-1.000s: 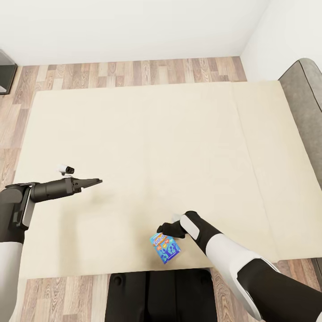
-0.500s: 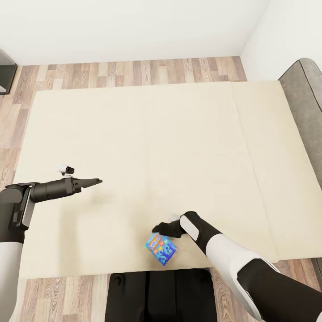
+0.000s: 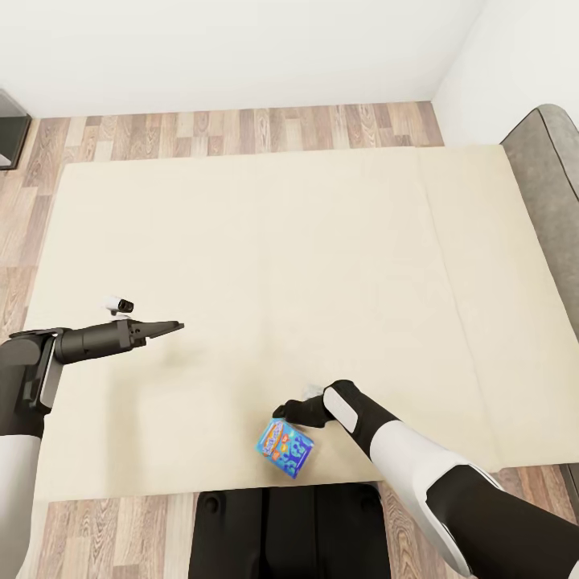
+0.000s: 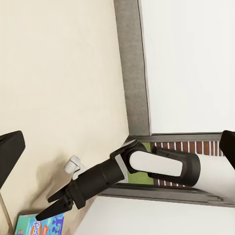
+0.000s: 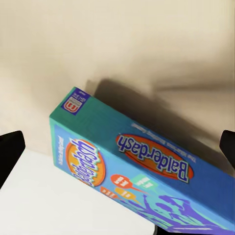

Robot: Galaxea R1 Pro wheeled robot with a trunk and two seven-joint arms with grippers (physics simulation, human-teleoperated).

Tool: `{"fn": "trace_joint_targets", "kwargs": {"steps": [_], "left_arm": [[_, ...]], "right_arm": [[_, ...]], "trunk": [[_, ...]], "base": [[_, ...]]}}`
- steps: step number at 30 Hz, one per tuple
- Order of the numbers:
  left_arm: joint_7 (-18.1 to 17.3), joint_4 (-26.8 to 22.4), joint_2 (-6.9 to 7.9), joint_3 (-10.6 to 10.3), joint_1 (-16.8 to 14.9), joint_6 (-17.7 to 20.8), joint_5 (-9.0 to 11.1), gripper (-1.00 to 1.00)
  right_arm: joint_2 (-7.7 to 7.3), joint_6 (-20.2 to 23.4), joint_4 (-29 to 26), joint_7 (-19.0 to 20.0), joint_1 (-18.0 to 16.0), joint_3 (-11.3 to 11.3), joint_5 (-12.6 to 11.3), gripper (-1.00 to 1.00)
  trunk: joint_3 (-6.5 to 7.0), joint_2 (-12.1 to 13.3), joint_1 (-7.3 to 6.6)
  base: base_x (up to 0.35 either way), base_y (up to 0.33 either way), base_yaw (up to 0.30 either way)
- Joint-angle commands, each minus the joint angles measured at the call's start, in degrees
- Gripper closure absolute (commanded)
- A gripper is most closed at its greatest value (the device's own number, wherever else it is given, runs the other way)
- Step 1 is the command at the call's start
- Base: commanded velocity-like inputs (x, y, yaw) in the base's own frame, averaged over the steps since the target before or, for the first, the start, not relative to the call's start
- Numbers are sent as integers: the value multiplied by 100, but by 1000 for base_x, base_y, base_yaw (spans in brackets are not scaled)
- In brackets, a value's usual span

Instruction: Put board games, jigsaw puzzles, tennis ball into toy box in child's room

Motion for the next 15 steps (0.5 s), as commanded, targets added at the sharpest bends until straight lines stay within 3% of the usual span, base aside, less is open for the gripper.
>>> {"fn": "trace_joint_targets", "kwargs": {"steps": [1,15], "left_arm": [[-24,-2,2,0,-1,64,-4,-100],[-24,-2,2,0,-1,62,-4,-100]], "right_arm": [[0,15,2,35,-4,11,44,-100],[0,4,2,30,-4,19,37,-100]], "trunk": [[-6,-9,3],[-6,-9,3]], "base": [[0,0,0],[0,0,0]]}}
